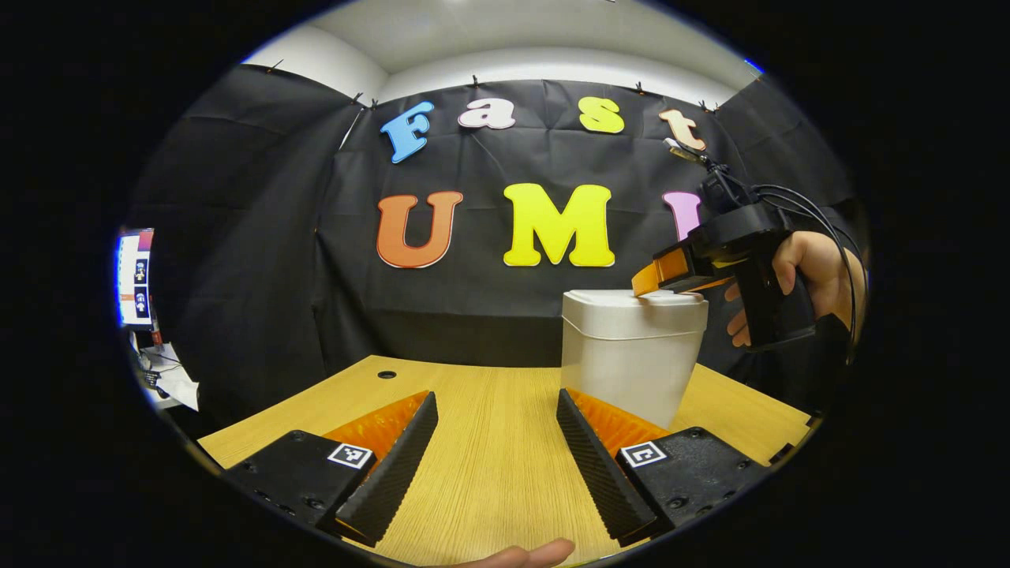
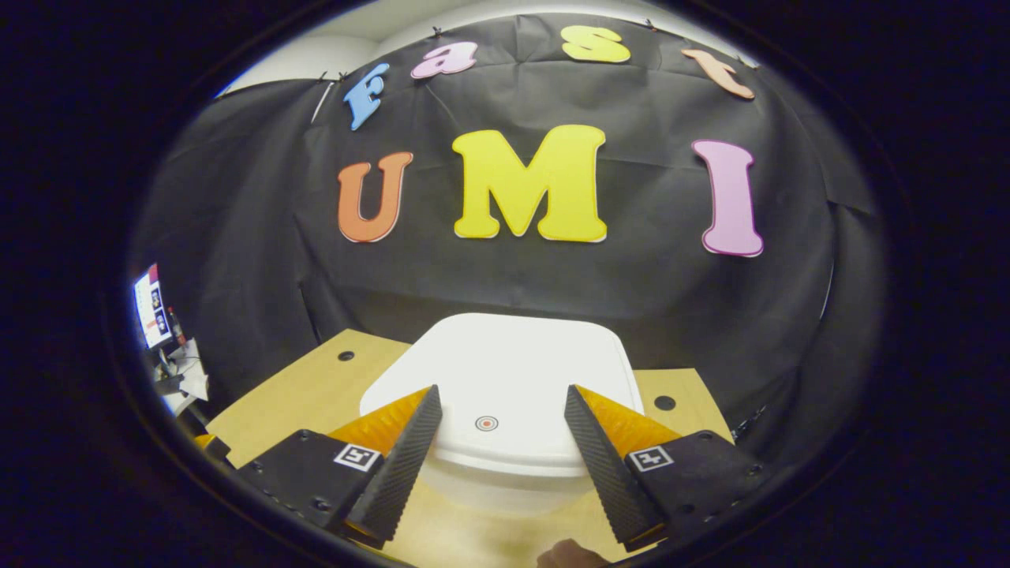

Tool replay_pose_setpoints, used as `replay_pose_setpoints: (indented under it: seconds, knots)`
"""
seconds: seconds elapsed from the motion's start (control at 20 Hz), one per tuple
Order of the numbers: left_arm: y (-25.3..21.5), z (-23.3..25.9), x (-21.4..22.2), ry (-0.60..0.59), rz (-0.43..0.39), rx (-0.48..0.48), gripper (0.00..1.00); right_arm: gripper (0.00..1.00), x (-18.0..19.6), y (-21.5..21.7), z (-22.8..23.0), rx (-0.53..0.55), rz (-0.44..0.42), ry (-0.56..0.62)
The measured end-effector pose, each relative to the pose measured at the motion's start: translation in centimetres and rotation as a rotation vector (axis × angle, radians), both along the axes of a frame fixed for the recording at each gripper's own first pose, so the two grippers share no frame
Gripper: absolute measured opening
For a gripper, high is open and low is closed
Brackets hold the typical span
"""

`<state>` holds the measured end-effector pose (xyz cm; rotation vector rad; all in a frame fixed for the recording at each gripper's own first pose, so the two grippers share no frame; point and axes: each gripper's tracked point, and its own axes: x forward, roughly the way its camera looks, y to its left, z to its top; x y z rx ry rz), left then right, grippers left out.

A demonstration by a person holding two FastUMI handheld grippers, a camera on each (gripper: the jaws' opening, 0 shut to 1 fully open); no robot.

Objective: Press the lid of the desktop garbage bin to open it, pick up the crumpled paper on the desktop and throw it into the bin, then pick up the pop can on the desktop and drop it into the bin, and finally close the garbage bin lid.

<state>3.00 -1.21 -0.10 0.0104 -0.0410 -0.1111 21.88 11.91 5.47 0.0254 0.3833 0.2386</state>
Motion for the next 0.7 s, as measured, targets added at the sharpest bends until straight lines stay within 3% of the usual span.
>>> replay_pose_setpoints:
  seconds: [0.25,0.4,0.7]
  knots:
    - [0.7,0.4,-0.2,-0.005,0.014,0.005,0.98,0.96,0.4,0.2,0.6,0.015,0.027,-0.091]
    - [1.2,0.6,-0.1,-0.010,0.020,-0.006,0.98,0.96,-0.2,-0.2,0.6,0.047,-0.006,-0.127]
    - [1.9,0.7,0.2,-0.011,0.044,-0.020,0.98,0.94,-4.5,-1.2,1.0,0.044,-0.050,-0.170]
